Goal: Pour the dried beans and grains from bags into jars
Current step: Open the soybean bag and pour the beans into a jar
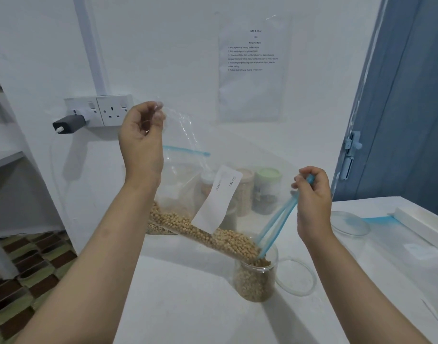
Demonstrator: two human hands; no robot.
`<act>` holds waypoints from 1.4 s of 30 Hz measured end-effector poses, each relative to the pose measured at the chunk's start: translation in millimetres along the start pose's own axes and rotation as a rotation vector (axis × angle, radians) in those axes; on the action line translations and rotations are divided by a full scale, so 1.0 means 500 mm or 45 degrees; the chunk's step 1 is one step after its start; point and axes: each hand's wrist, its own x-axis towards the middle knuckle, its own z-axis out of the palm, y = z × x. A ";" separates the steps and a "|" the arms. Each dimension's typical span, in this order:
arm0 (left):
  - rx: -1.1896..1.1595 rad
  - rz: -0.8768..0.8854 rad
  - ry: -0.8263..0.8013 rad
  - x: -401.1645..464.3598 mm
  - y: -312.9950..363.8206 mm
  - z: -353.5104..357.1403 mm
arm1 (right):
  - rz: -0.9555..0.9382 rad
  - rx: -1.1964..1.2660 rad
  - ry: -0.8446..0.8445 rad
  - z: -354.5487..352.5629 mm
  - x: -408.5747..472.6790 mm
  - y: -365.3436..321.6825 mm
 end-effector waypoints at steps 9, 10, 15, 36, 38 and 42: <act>0.014 0.004 0.000 -0.004 -0.010 -0.002 | -0.319 -0.416 0.012 0.023 -0.001 0.002; 0.011 0.001 -0.001 -0.004 -0.011 -0.002 | -0.411 -0.543 0.017 0.024 0.002 0.005; 0.001 0.009 -0.006 -0.003 -0.010 -0.002 | -0.590 -0.916 -0.058 0.036 0.012 -0.003; 0.056 0.026 -0.049 0.002 -0.020 -0.015 | -0.681 -0.693 -0.446 0.133 0.041 -0.071; 0.089 0.052 -0.084 0.002 -0.022 -0.024 | -0.699 -0.643 -0.433 0.128 0.036 -0.069; 0.162 0.100 -0.194 0.003 -0.028 -0.045 | -0.714 -0.601 -0.417 0.121 0.024 -0.065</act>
